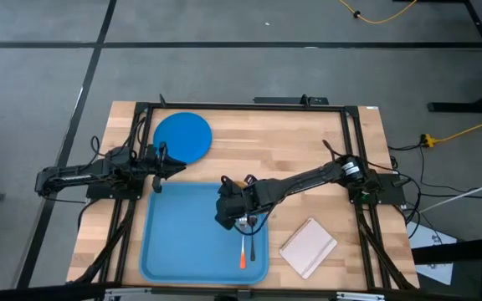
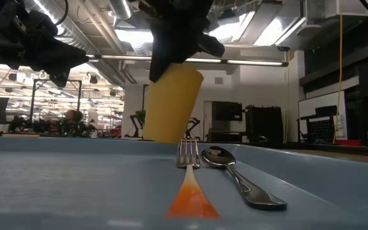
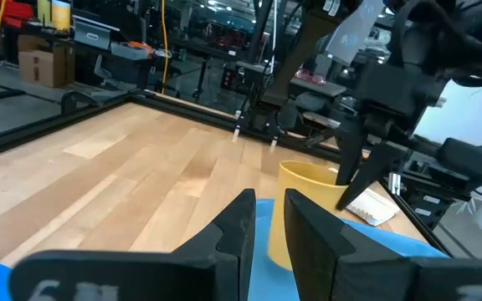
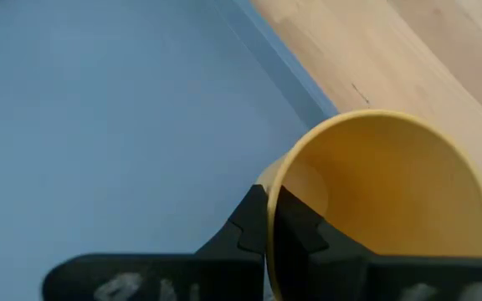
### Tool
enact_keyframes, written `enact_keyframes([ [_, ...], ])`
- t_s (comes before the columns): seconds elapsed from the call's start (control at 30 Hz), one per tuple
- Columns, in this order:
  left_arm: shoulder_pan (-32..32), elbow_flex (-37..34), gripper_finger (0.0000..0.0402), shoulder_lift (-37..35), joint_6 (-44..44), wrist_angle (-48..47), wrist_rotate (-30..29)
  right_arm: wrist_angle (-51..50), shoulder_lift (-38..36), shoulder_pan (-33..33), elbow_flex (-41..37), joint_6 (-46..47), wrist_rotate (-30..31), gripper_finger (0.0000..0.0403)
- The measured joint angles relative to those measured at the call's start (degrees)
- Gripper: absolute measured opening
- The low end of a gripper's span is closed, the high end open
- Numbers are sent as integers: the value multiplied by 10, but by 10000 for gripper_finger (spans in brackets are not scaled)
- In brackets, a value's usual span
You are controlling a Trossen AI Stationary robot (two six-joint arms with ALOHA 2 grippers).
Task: Pick and place plate/cup/fork/spoon on tray
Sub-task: Put the yellow cup on the blue tray, then put the blue plate on the blue tray
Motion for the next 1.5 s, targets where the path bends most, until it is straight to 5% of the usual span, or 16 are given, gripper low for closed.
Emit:
enact_keyframes([
  [0.5,0,0,59,0,0,0,0,-22,21,0,0,1,-11,12],
  [1.03,0,0,59,0,0,0,0,-25,22,0,2,17,6,107],
  [1.5,0,0,59,0,0,0,0,-117,22,25,96,38,68,109],
])
